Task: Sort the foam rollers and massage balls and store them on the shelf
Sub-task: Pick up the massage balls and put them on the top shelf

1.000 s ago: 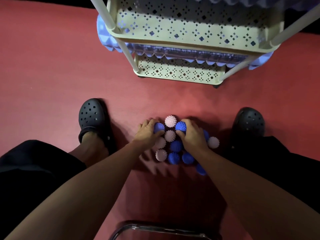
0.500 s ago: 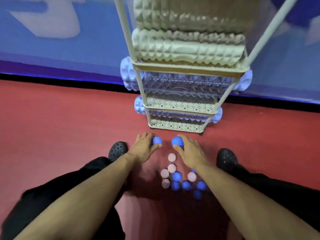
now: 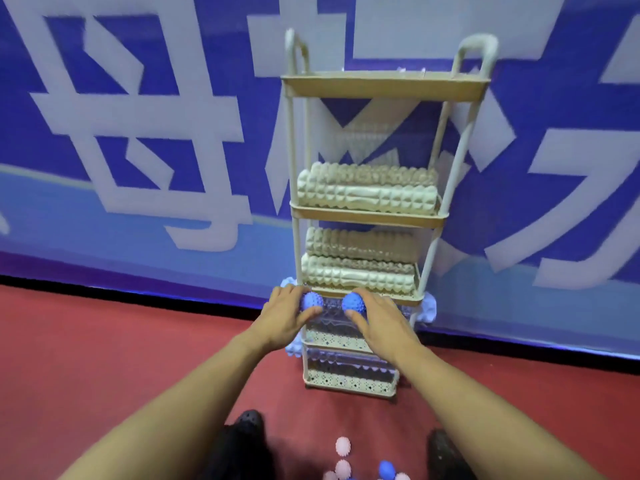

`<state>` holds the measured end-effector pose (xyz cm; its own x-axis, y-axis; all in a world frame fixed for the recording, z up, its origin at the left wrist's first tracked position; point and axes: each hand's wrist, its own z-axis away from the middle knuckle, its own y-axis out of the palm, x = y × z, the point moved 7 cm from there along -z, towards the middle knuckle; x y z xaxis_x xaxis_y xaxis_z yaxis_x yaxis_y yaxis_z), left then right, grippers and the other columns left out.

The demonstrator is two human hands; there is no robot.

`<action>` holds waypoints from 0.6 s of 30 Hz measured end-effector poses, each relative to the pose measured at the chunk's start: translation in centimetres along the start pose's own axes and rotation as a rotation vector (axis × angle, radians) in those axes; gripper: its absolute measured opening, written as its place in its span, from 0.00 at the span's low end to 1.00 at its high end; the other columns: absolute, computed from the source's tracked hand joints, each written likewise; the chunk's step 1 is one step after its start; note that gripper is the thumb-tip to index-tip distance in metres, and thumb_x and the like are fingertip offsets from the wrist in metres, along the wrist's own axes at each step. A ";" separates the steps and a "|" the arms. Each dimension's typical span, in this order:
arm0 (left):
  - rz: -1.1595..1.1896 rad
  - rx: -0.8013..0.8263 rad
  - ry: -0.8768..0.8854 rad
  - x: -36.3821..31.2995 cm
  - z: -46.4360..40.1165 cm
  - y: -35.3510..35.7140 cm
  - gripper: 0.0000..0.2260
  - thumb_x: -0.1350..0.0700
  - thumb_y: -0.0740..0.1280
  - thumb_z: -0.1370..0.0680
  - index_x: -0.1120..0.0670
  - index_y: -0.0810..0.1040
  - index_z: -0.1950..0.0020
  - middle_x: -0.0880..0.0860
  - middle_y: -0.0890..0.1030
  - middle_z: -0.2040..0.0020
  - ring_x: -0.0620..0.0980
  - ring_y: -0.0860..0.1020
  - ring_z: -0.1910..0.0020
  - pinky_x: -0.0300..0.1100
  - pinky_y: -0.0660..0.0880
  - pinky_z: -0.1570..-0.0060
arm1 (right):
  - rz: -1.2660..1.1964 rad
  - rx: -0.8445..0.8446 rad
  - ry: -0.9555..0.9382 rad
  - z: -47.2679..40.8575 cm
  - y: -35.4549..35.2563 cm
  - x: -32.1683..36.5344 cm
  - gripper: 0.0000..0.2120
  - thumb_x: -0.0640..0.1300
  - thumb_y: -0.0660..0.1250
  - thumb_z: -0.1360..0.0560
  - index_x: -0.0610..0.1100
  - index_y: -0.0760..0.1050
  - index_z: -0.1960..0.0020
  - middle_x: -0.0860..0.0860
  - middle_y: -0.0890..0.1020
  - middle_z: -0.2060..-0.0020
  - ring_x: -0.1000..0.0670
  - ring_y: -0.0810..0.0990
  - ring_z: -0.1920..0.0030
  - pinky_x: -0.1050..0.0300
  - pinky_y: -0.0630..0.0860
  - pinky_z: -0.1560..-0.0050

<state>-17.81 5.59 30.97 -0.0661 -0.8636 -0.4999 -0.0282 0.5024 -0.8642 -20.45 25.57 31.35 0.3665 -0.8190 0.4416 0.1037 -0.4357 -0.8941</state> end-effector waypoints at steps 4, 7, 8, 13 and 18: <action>-0.030 -0.097 0.097 -5.4 -1.7 -6.6 0.29 0.32 0.59 0.23 0.50 0.71 0.31 0.50 0.72 0.43 0.53 0.67 0.41 0.51 0.68 0.38 | 0.079 -0.127 -0.086 -1.7 -8.2 3.1 0.25 0.58 0.57 0.17 0.51 0.60 0.23 0.49 0.73 0.32 0.45 0.67 0.32 0.47 0.71 0.37; -0.048 -0.203 0.174 -8.9 -3.5 -11.5 0.33 0.28 0.51 0.26 0.49 0.72 0.33 0.50 0.74 0.40 0.52 0.67 0.41 0.51 0.68 0.39 | 0.134 -0.257 -0.152 -3.2 -14.9 5.2 0.24 0.58 0.58 0.17 0.52 0.62 0.24 0.50 0.74 0.35 0.46 0.68 0.34 0.47 0.72 0.39; -0.059 -0.249 0.203 -10.0 -4.2 -13.2 0.33 0.28 0.52 0.26 0.49 0.72 0.33 0.50 0.74 0.40 0.52 0.67 0.42 0.51 0.68 0.40 | 0.153 -0.299 -0.172 -3.7 -17.1 6.0 0.23 0.57 0.58 0.17 0.52 0.62 0.25 0.50 0.74 0.35 0.46 0.68 0.34 0.48 0.72 0.38; -0.102 -0.489 0.320 -16.4 -7.6 -21.6 0.21 0.41 0.64 0.20 0.50 0.72 0.31 0.52 0.73 0.38 0.54 0.67 0.38 0.44 0.63 0.45 | 0.227 -0.550 -0.255 -5.8 -27.6 9.5 0.24 0.56 0.59 0.18 0.50 0.63 0.25 0.49 0.74 0.38 0.46 0.68 0.33 0.46 0.74 0.40; -0.129 -0.676 0.432 -22.0 -10.9 -28.1 0.22 0.42 0.64 0.20 0.50 0.71 0.29 0.52 0.73 0.35 0.54 0.66 0.35 0.49 0.64 0.37 | 0.302 -0.652 -0.317 -9.2 -34.7 11.4 0.23 0.55 0.59 0.18 0.50 0.63 0.25 0.49 0.74 0.37 0.47 0.69 0.34 0.46 0.74 0.40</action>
<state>-26.40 10.91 66.84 -0.3968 -0.8929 -0.2127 -0.6492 0.4368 -0.6226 -28.31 27.89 68.10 0.5491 -0.8339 0.0556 -0.5705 -0.4227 -0.7042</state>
